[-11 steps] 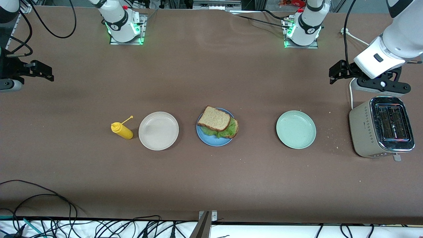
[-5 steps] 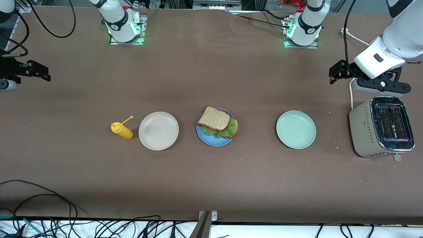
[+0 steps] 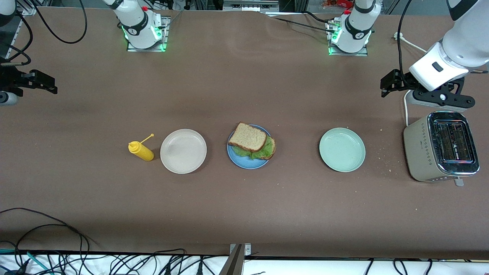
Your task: Make sandwich in blue plate with both arms
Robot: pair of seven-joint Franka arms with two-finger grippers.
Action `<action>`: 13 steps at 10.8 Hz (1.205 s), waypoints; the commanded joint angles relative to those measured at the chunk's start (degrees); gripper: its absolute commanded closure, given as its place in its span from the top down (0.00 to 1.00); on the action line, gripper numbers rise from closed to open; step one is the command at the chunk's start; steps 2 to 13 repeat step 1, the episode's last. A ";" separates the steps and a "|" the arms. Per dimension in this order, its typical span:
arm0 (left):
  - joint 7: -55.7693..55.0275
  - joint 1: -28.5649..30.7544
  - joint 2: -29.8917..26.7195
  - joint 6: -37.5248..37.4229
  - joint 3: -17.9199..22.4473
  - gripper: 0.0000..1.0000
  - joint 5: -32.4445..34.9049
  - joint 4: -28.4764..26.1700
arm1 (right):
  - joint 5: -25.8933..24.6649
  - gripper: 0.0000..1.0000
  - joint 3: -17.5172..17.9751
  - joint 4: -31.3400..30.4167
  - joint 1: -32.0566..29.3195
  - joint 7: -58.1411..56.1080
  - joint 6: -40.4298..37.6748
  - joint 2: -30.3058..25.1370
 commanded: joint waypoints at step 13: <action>-0.02 0.58 -0.45 -0.31 -0.06 1.00 -1.55 0.12 | 0.47 1.00 0.02 -0.04 -0.11 -0.10 0.01 -0.74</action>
